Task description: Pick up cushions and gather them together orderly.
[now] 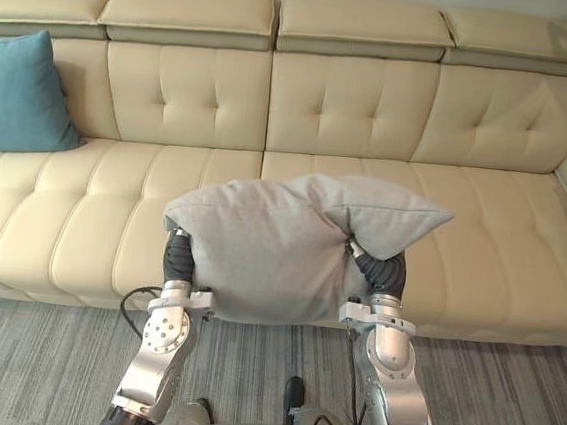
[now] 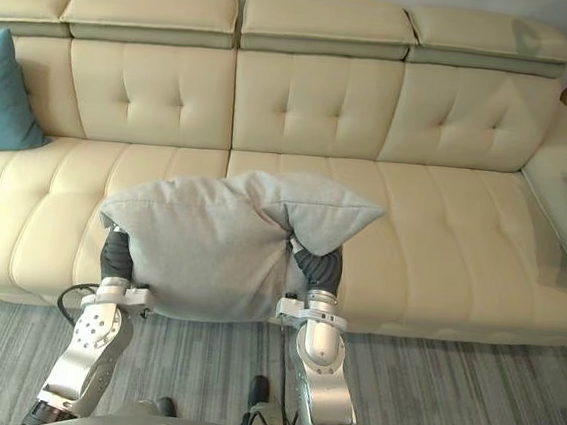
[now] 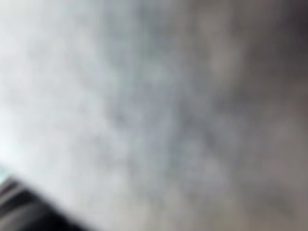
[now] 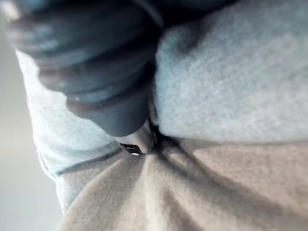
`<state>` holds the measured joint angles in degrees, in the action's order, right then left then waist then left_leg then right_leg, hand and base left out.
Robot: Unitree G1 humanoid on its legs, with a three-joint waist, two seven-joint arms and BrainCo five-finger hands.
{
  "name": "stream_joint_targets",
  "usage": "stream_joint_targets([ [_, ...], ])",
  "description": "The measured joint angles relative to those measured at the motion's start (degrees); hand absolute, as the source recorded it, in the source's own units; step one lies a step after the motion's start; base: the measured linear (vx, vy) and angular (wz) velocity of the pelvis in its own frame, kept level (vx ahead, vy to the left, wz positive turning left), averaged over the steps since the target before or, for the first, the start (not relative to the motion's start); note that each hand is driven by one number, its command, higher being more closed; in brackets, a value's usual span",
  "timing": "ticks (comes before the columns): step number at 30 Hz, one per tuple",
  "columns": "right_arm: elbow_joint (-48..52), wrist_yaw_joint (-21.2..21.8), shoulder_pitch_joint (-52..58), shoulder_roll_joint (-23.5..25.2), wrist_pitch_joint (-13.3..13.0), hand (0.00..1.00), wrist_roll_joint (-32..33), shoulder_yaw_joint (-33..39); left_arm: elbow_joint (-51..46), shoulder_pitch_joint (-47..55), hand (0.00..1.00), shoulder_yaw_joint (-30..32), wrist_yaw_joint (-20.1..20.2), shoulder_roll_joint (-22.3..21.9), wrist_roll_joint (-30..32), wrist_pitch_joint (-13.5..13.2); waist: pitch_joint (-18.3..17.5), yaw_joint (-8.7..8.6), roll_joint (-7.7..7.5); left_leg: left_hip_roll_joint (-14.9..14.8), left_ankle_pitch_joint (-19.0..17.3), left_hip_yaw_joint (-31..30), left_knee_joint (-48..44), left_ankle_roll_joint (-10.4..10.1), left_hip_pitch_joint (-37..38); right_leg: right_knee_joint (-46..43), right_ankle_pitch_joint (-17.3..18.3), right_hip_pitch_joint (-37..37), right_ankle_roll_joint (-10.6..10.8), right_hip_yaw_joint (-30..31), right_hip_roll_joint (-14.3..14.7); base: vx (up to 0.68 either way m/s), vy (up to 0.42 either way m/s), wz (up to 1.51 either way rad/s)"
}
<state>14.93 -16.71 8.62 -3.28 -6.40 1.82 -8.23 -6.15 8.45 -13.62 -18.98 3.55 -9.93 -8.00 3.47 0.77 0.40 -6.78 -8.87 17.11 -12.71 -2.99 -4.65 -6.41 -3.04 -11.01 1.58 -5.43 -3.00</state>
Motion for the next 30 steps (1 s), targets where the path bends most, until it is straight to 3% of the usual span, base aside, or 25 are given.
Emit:
stream_joint_targets([
  [6,-0.2,0.08,0.43,-0.69,0.0,1.0,-0.03,0.02,0.51,0.31,1.0,-0.54,0.62,1.07,0.01,0.04,0.11,-0.74,-0.2,0.37,0.47,-1.84,-1.15,0.53,-0.65,-0.26,0.16,0.85,0.08,-1.42,-0.89,-0.05,0.025,0.17],
  [8,-0.06,0.46,1.4,-0.68,0.0,1.0,-0.04,-0.01,0.51,1.39,1.0,-0.55,0.89,1.13,0.01,-0.01,0.29,-0.29,-0.2,-1.64,-2.27,-2.18,-6.33,0.2,-2.3,-4.09,3.27,-0.12,-0.19,-1.59,-0.52,-0.12,0.008,0.05],
  [13,0.84,1.31,2.44,-0.67,0.01,1.0,-1.06,-0.38,0.41,4.47,1.0,-0.28,1.05,0.79,0.01,0.0,0.34,0.3,0.03,-2.61,-2.54,1.34,-5.44,-0.72,-3.0,-5.42,3.94,-2.68,-0.35,1.02,1.19,-0.07,-0.022,-0.33],
  [15,2.4,1.32,2.57,-0.52,0.5,1.0,-1.29,-1.03,-0.37,5.74,1.0,0.39,1.09,0.64,0.02,0.04,1.02,0.57,-0.11,-2.52,-2.01,3.3,-8.8,-1.61,-2.41,-15.1,10.93,-3.67,-2.32,0.6,0.31,0.05,-0.08,-0.39],
  [16,2.44,1.39,2.03,-0.75,0.57,1.0,-1.32,-1.12,-1.07,6.9,1.0,1.38,1.49,-0.34,0.04,0.28,2.33,0.46,0.23,-4.91,-3.7,3.06,-17.19,-2.6,-5.96,-14.04,11.34,-2.01,-2.79,1.52,1.47,0.02,-0.077,-0.4],
  [17,2.65,1.38,1.73,-0.78,0.58,1.0,-1.35,-1.2,-2.17,7.76,1.0,1.65,1.95,-0.93,0.03,0.45,2.03,1.15,0.62,-4.24,-5.92,1.75,-16.92,-3.53,-8.07,-13.39,11.32,-1.62,-2.84,2.65,1.48,-0.08,-0.028,-0.54],
  [19,4.34,1.49,1.13,-0.82,0.58,1.0,-1.78,-1.2,-5.33,8.8,1.0,1.89,2.07,-2.1,0.04,0.26,1.36,1.69,2.25,-2.98,-5.78,-1.45,-11.21,-3.28,-11.59,-10.7,11.26,-1.44,-2.85,4.17,3.05,0.01,0.047,-0.83],
  [22,4.43,1.79,1.53,-0.73,0.51,1.0,-1.84,-2.96,-6.83,9.98,1.0,2.63,2.2,-1.06,0.03,-0.28,-0.31,2.52,2.24,-1.79,-2.17,-3.35,-6.2,0.57,-10.43,-6.98,10.69,-0.7,-2.03,9.67,5.83,0.18,0.137,-1.12],
  [23,4.22,1.88,1.62,-0.33,0.36,1.0,-1.84,-3.08,-6.66,10.07,1.0,2.62,2.47,-0.1,0.02,-0.79,-0.48,1.65,-0.2,-0.57,-1.33,-1.91,-6.92,0.99,-10.3,-9.15,9.6,-2.8,-0.68,10.5,4.23,0.26,0.159,-0.83],
  [26,0.58,3.02,1.44,-1.82,0.35,1.0,-1.79,-2.8,-3.4,10.19,1.0,2.62,3.23,0.12,0.0,0.39,-1.38,1.08,-0.9,0.52,-1.57,-1.08,-8.16,1.48,-11.34,-10.78,11.01,-5.2,0.39,13.54,3.97,0.22,0.17,-0.59],
  [30,-6.69,4.2,-0.24,-1.91,0.61,1.0,-1.8,-2.23,-2.32,9.27,1.0,3.37,3.62,0.08,0.01,1.22,-1.59,0.81,-1.37,4.26,-2.11,-0.23,-8.12,2.78,-11.16,-14.92,13.52,-7.48,3.08,14.39,0.69,0.29,0.16,-0.03],
])
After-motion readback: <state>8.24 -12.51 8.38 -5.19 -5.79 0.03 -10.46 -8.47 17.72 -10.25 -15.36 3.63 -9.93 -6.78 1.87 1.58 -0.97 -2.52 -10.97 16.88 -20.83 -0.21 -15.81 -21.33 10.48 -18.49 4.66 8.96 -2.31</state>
